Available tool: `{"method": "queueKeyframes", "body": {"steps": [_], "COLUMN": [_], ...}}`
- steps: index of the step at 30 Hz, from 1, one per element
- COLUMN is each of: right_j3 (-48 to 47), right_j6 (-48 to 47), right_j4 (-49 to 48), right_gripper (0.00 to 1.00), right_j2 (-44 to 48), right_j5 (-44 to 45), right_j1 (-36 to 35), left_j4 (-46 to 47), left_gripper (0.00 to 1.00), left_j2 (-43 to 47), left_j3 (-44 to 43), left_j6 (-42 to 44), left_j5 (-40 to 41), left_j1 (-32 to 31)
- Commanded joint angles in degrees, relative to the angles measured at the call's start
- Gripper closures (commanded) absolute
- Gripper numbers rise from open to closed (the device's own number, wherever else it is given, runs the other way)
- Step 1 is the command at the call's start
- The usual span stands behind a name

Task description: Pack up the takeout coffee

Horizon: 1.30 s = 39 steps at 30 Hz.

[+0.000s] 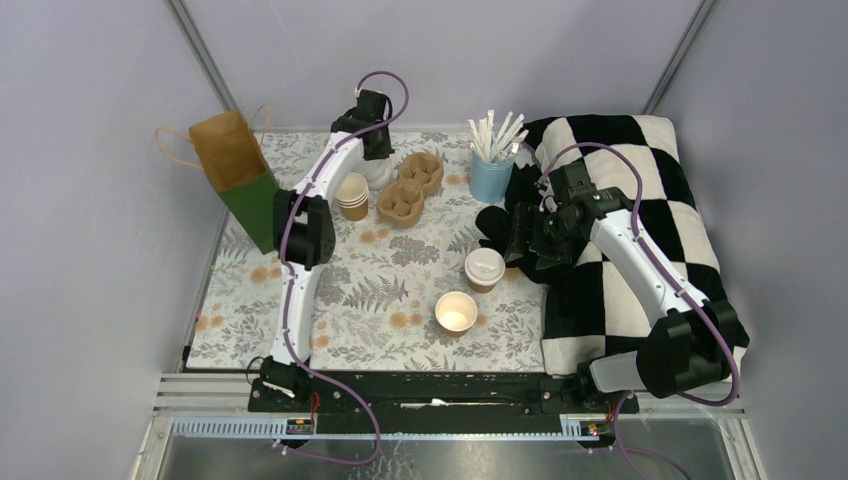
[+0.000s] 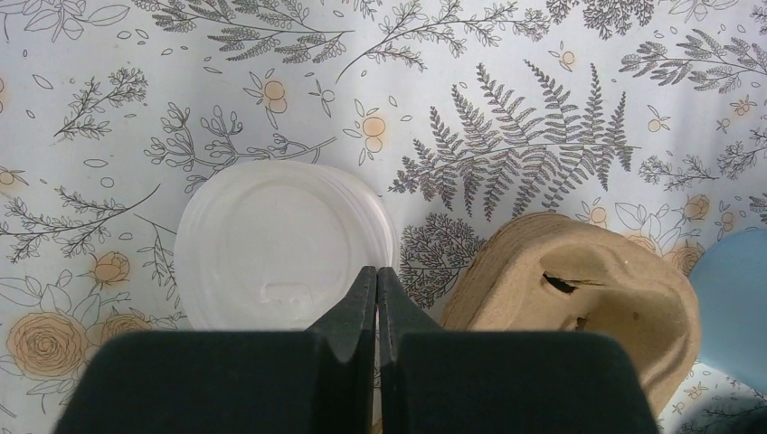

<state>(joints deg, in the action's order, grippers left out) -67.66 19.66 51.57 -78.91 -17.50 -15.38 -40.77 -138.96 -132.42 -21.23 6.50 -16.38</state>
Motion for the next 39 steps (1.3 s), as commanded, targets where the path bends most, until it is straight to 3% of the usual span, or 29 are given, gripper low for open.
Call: {"method": "queueKeyframes", "body": {"steps": [1, 23, 39], "right_j3": [-1.19, -1.16, -1.34], "right_j6": [-0.78, -0.6, -0.81], "right_j4": [-0.02, 0.02, 0.08], "right_gripper": [0.18, 0.18, 0.18], "right_j2": [-0.02, -0.1, -0.27], "right_j5": [-1.07, -0.96, -0.96], "right_j1": [-0.26, -0.27, -0.27], "left_j4": [1.19, 2.46, 2.97], "left_gripper": [1.0, 0.99, 0.91], "left_j2": [3.04, 0.53, -0.76], "left_j3": [-0.6, 0.52, 1.11], "left_j6": [-0.87, -4.89, -6.19], "left_j5": [-2.28, -9.78, -12.6], "left_j1": [0.48, 2.88, 3.95]}}
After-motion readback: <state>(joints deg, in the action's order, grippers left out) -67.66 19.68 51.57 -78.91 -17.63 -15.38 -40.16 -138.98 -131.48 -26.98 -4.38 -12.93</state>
